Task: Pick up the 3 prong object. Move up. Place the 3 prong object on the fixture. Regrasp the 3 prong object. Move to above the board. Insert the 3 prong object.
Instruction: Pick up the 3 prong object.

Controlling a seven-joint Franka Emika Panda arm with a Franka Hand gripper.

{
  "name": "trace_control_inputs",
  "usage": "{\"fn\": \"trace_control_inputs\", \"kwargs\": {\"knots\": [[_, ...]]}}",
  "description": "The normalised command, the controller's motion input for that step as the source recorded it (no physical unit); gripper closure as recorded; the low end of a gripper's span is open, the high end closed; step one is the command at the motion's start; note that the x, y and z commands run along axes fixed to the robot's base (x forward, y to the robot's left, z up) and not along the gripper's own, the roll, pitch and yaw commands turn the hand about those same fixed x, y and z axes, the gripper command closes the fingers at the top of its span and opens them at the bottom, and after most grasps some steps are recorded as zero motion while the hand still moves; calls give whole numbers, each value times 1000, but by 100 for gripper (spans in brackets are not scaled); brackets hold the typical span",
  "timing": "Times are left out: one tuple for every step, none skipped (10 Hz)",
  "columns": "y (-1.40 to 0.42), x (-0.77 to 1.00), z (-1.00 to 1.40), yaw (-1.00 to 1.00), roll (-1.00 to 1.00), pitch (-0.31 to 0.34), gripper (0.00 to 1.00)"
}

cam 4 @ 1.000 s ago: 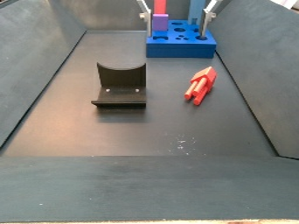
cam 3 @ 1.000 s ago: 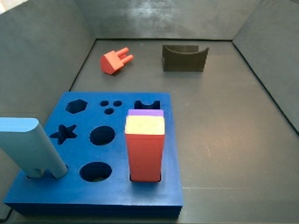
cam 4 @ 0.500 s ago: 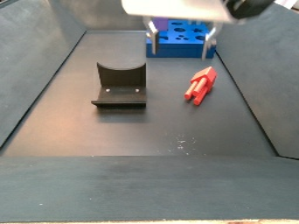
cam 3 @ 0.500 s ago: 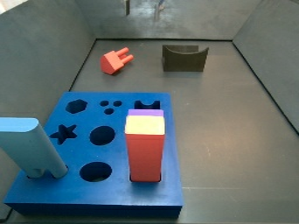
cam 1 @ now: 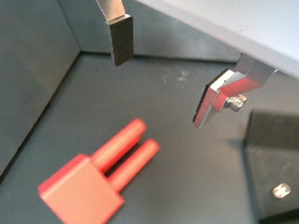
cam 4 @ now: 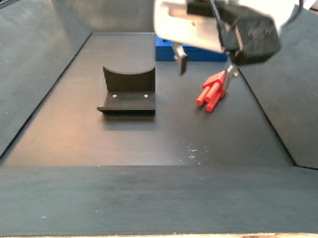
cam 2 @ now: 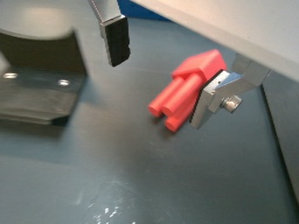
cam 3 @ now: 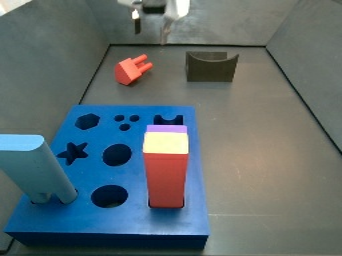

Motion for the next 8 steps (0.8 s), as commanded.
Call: {"fn": "trace_control_inputs", "kwargs": {"knots": [[-337,-174,-726,-323,201,-71,0],[-326,-211,-763,-306,164,-93,0],[-351,-177,-871,-323,167,-104,0],[-200,-157,-911,-314,140,-99,0],[-143,-151,-951,-334,103,-100,0],[-51,-26,-983,-386,106,-66,0],[177,114,-1000,-334,114,0,0],[0,0,-886,-177,130,-11,0]]}}
